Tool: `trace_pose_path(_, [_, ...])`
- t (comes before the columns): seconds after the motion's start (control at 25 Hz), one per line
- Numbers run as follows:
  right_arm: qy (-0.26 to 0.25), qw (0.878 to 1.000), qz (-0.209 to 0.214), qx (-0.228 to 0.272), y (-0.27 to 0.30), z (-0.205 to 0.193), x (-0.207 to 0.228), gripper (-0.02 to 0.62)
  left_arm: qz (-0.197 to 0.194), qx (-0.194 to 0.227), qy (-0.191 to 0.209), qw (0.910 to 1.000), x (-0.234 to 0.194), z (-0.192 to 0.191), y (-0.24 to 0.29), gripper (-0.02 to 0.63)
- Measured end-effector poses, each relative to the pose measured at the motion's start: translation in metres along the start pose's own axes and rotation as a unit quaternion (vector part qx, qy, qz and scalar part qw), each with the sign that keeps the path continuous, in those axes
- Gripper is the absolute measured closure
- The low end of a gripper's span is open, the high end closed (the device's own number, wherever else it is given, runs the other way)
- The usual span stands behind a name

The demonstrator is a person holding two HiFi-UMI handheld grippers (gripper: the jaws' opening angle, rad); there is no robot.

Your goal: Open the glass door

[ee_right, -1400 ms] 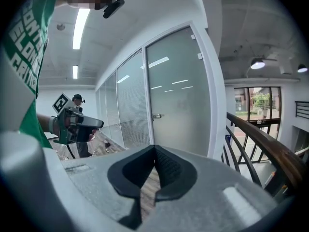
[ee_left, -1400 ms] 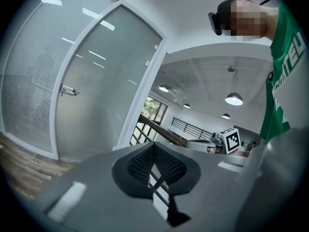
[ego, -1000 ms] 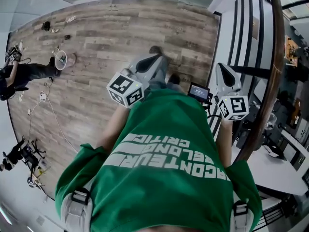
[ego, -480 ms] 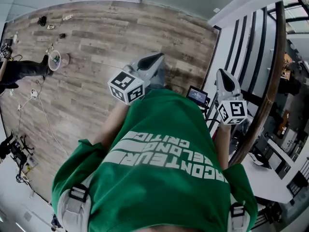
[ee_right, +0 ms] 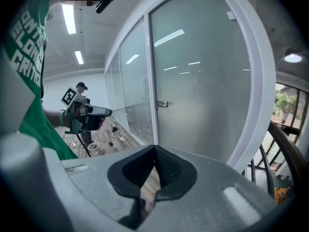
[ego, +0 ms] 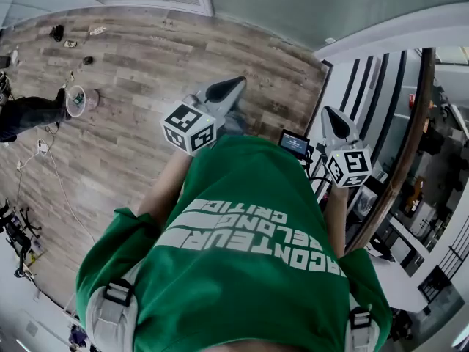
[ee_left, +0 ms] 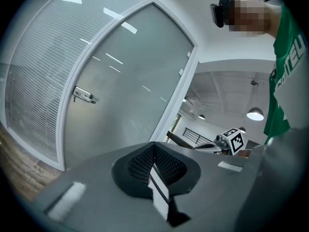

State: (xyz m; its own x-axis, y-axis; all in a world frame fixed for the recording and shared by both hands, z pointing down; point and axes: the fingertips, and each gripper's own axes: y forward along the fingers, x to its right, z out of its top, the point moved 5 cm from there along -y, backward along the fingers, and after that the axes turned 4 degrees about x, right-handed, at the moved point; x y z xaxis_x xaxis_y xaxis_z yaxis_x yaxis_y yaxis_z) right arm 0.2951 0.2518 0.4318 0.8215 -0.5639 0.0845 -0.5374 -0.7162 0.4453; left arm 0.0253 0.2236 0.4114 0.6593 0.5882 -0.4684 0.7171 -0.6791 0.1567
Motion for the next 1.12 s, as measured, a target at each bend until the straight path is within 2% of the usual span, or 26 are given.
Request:
trace_pose_path(0.28, [0.003, 0.998, 0.067, -0.021, 0.071, 0.007, -0.012, 0.603, 0.029, 0.018, -0.013, 0.9993, -0.061, 0.029, 0.005, 0.591])
trace_pose_path(0.52, [0.005, 0.995, 0.087, -0.046, 0.109, 0.016, -0.005, 0.603, 0.065, 0.018, -0.03, 0.9973, -0.089, 0.033, 0.004, 0.591])
trace_pose_path(0.68, [-0.001, 0.994, 0.104, -0.044, 0.139, 0.019, 0.017, 0.603, 0.084, 0.017, -0.03, 0.9959, -0.103, 0.031, 0.019, 0.591])
trace_pose_path(0.88, [-0.021, 0.99, 0.134, -0.037, 0.186, 0.04, 0.049, 0.603, 0.117, 0.029, -0.026, 0.9924, -0.128, 0.051, 0.047, 0.591])
trace_pose_path(1.12, [-0.028, 0.989, 0.147, -0.007, 0.241, 0.077, 0.107, 0.603, 0.13, 0.023, -0.011, 0.9912, -0.154, 0.077, 0.113, 0.591])
